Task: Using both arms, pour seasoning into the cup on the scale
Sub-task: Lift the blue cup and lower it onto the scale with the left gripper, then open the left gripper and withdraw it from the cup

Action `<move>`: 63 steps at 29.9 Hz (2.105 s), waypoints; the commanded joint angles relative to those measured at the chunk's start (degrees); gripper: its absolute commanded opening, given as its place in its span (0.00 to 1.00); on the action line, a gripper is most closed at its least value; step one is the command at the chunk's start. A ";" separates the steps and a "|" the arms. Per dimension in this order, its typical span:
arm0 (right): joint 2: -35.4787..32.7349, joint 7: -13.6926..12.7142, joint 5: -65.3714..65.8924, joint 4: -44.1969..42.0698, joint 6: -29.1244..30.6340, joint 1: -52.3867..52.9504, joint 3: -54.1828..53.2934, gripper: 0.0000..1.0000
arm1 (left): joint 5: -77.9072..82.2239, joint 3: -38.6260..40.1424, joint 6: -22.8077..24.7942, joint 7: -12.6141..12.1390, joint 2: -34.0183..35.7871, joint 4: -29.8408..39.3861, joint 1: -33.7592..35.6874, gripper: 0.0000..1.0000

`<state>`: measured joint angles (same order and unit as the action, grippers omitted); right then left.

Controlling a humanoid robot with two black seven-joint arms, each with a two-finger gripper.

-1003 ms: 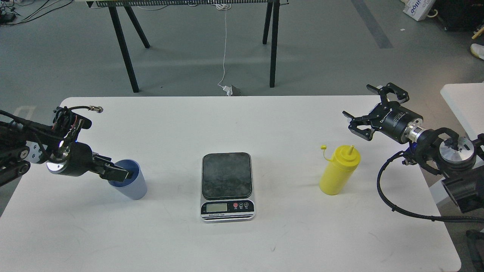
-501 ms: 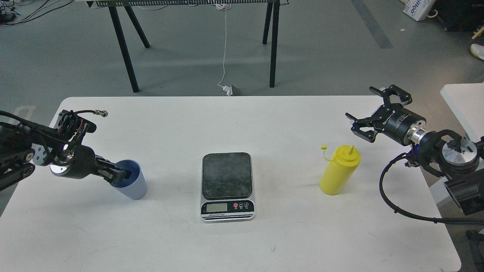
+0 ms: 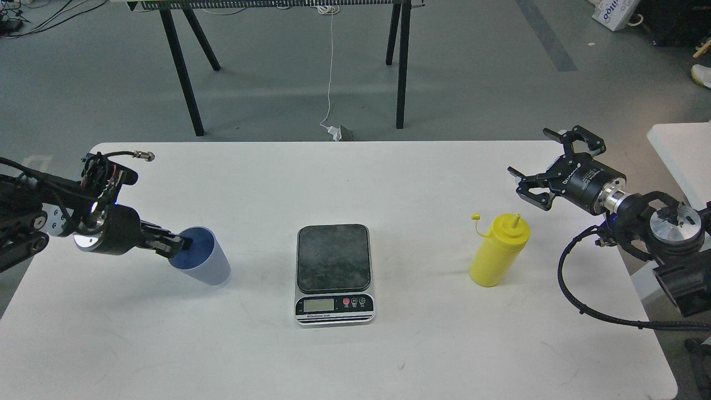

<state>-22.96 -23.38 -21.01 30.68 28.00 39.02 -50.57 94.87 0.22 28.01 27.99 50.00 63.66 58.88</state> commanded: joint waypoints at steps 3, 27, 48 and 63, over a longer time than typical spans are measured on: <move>0.19 0.00 0.00 0.00 0.00 0.00 -0.05 0.98 | -6.71 0.65 -0.01 0.01 -4.71 2.17 10.89 0.00; 0.02 0.09 0.00 -0.53 0.00 0.09 -1.81 0.98 | 2.78 -5.32 -0.01 0.01 -23.28 -4.95 9.15 0.02; -0.07 0.09 0.00 -0.62 0.00 0.09 -1.64 0.98 | 1.11 -4.53 -0.01 0.01 -23.63 -4.16 6.95 0.50; -1.38 -0.70 -0.09 0.52 0.00 1.23 -1.28 0.98 | -20.76 8.81 -0.01 0.01 -19.68 -4.94 8.27 0.93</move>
<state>-23.36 -23.95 -21.00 30.63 28.00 39.77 -51.64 79.15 4.44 28.00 28.00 28.71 59.27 67.27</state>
